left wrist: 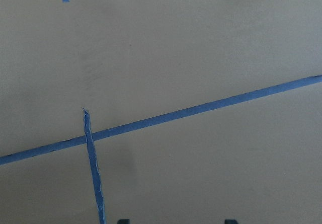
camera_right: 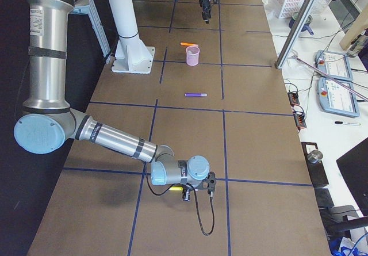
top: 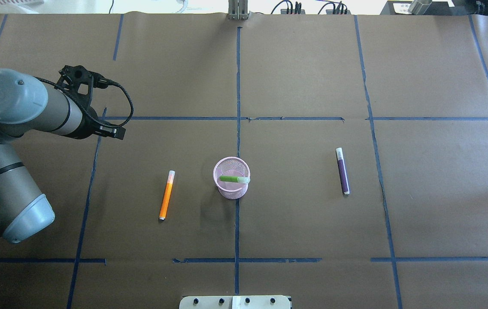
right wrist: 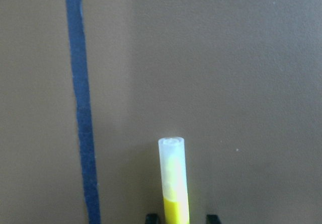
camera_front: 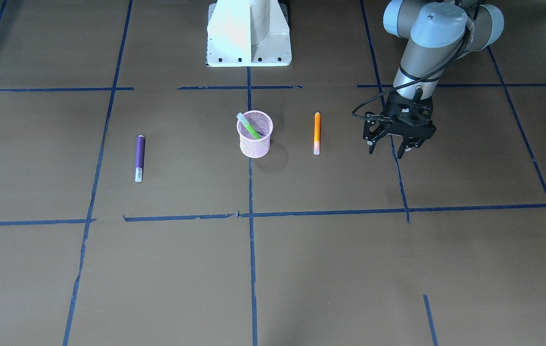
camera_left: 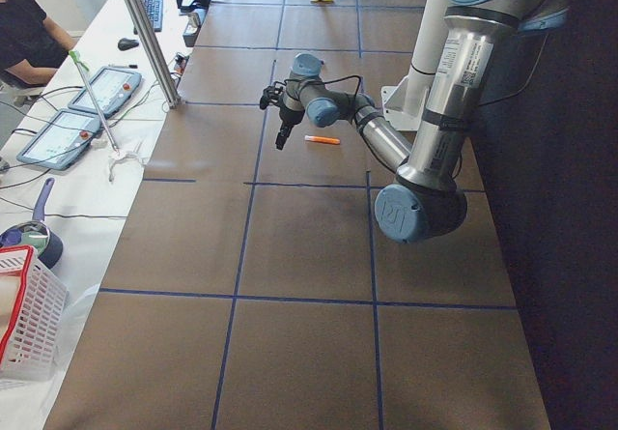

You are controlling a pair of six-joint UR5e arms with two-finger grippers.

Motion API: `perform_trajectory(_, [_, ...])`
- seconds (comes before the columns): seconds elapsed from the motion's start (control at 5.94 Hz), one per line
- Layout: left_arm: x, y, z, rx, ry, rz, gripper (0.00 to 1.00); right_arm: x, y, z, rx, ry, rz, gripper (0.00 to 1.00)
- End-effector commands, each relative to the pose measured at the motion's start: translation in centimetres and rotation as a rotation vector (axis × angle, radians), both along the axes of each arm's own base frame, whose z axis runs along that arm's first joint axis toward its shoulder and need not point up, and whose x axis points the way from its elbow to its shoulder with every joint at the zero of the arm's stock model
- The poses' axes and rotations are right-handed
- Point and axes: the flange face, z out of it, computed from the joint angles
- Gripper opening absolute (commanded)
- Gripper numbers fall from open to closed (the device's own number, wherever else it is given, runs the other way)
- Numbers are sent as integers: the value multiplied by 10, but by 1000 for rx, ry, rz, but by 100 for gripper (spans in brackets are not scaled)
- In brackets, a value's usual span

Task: Collect pens into pen holder
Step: 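Grasp the yellow highlighter with the right gripper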

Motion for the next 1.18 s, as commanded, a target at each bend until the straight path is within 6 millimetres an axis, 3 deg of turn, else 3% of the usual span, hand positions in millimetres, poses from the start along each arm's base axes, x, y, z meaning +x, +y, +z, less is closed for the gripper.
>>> perform_trajectory(0.0, [-3,3,0,2,1,0,70,-8,0,-1,-8,3,-8,49])
perform_trajectory(0.17, [-3,3,1,0,1,1,70,-8,0,-1,-8,4,-10,48])
perform_trajectory(0.34, [-3,3,1,0,1,1,70,-8,0,-1,-5,4,-11,12])
perform_trajectory(0.5, [-3,3,1,0,1,1,70,-8,0,-2,-2,3,-13,0])
perform_trajectory(0.67, [-3,3,0,1,2,1,70,-6,12,0,38,-5,-14,0])
perform_trajectory(0.84, [-4,4,-2,4,5,1,70,-5,12,-38,135,-39,0,0])
perform_trajectory(1.01, [-4,4,-2,4,5,1,70,-10,0,-127,225,-69,74,0])
